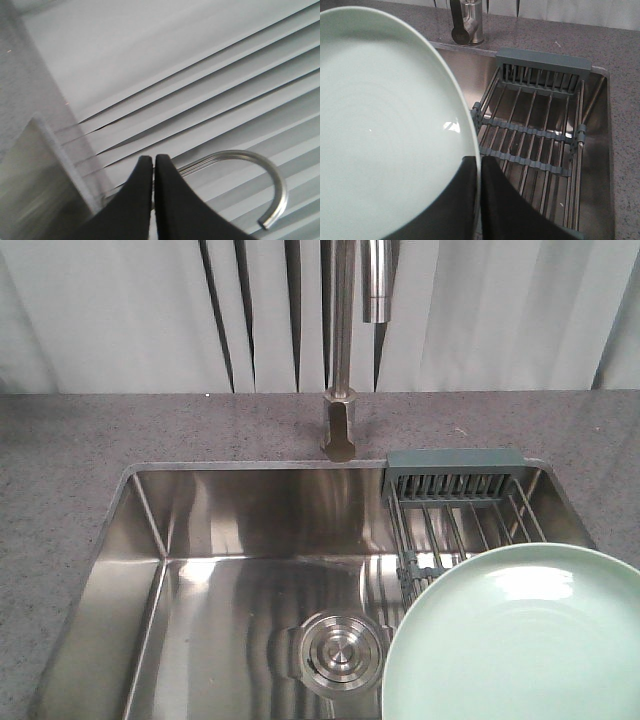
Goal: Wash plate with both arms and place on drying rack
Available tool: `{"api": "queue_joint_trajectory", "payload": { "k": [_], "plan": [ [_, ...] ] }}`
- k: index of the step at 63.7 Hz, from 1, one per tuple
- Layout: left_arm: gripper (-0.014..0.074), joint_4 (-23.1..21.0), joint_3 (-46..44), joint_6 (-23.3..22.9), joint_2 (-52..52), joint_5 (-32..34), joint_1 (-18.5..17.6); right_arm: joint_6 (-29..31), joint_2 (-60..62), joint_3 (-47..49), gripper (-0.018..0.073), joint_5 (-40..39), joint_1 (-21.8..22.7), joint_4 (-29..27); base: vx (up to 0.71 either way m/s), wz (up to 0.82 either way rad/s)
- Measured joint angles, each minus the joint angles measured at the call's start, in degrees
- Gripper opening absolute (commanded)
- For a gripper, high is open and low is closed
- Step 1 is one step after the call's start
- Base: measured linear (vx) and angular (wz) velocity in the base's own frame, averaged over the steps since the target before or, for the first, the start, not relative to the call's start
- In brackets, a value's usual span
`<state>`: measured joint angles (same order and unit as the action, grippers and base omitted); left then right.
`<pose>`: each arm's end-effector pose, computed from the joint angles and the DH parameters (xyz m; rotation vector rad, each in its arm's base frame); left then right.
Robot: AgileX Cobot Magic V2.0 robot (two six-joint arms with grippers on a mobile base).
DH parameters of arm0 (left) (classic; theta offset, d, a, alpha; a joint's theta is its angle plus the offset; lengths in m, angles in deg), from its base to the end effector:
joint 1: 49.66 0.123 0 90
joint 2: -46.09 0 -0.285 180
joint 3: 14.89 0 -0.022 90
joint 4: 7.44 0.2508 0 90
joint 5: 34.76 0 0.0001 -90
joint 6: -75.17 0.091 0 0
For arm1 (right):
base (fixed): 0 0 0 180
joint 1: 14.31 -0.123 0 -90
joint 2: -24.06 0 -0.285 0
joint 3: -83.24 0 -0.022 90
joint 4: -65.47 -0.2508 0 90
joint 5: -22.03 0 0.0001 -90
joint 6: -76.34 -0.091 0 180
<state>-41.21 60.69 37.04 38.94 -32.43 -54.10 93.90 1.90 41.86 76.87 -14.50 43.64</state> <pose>0.0530 -0.0021 0.2265 -0.8494 1.2368 -1.0759 0.0283 0.0278 0.3234 -0.2772 1.9981 0.2648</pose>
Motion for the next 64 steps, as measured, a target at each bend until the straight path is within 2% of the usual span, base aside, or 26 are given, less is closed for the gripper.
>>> {"api": "queue_joint_trajectory", "payload": {
  "k": [7, 15, 19, 25, 35, 42, 52, 64],
  "plan": [
    [0.0141, 2.32, -5.20, 1.55, 0.00, 0.06, 0.00, 0.00, 0.00, 0.00, -0.0002, 0.00, 0.00, 0.00, 0.00, 0.00],
    [0.0312, 6.37, -11.77, 3.23, -0.99, -0.03, 0.00, 0.00, 0.00, 0.00, -0.0002, 0.00, 0.00, 0.00, 0.00, 0.00],
    [0.0400, 8.10, -15.28, 3.46, -3.42, -0.53, 0.00, 0.00, 0.00, 0.00, -0.0002, 0.00, 0.00, 0.00, 0.00, 0.00],
    [0.0479, 10.53, -19.21, 3.66, -8.03, -2.34, 0.00, 0.00, 0.00, 0.00, -0.0002, 0.00, 0.00, 0.00, 0.00, 0.00],
    [0.0495, 14.38, -24.69, 4.23, -19.17, -7.72, 0.00, 0.00, 0.00, 0.00, -0.0002, 0.00, 0.00, 0.00, 0.00, 0.00],
    [0.0476, 15.14, -28.89, 7.95, -29.79, -10.03, -0.23, 0.00, 0.00, 0.00, -0.0002, 0.00, 0.00, 0.00, 0.00, 0.00],
    [0.0463, 14.43, -35.79, 14.56, -43.54, -12.16, -3.13, 0.00, 0.00, 0.00, -0.0002, 0.00, 0.00, 0.00, 0.00, 0.00],
    [0.0463, 10.75, -45.62, 22.29, -60.15, -12.28, -7.76, 0.00, 0.00, 0.00, -0.0002, 0.00, 0.00, 0.00, 0.00, 0.00]
  ]
}}
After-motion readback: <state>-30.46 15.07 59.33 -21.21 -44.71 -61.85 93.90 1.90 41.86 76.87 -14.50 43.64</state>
